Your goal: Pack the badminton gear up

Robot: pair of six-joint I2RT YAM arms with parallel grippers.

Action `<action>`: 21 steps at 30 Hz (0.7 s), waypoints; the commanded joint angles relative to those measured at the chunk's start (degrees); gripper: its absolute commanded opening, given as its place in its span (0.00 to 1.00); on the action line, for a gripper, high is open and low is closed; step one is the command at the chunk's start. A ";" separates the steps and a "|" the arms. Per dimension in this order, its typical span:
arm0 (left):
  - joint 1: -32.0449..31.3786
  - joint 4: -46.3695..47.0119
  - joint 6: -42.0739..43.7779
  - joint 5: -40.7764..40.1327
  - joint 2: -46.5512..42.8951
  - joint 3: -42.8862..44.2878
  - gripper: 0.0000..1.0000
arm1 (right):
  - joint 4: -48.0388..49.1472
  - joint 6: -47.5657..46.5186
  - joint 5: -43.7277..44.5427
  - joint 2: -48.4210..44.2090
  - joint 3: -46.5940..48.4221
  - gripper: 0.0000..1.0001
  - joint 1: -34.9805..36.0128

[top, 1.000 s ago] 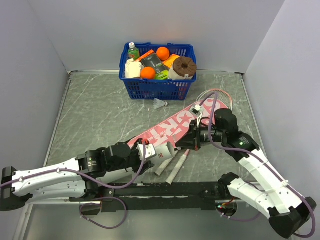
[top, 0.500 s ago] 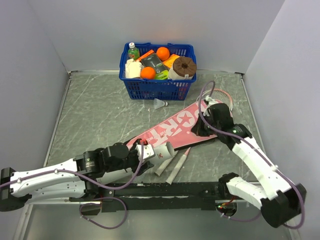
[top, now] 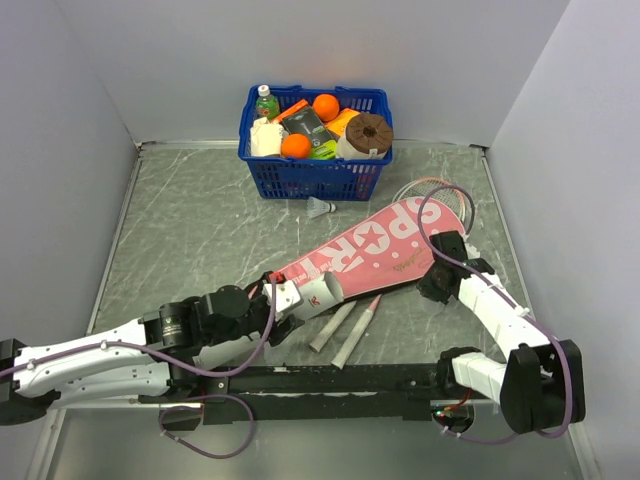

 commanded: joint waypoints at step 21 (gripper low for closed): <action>-0.37 0.50 -5.79 -10.96 -4.09 2.15 0.01 | -2.30 -10.69 -3.13 -9.84 12.72 0.51 14.63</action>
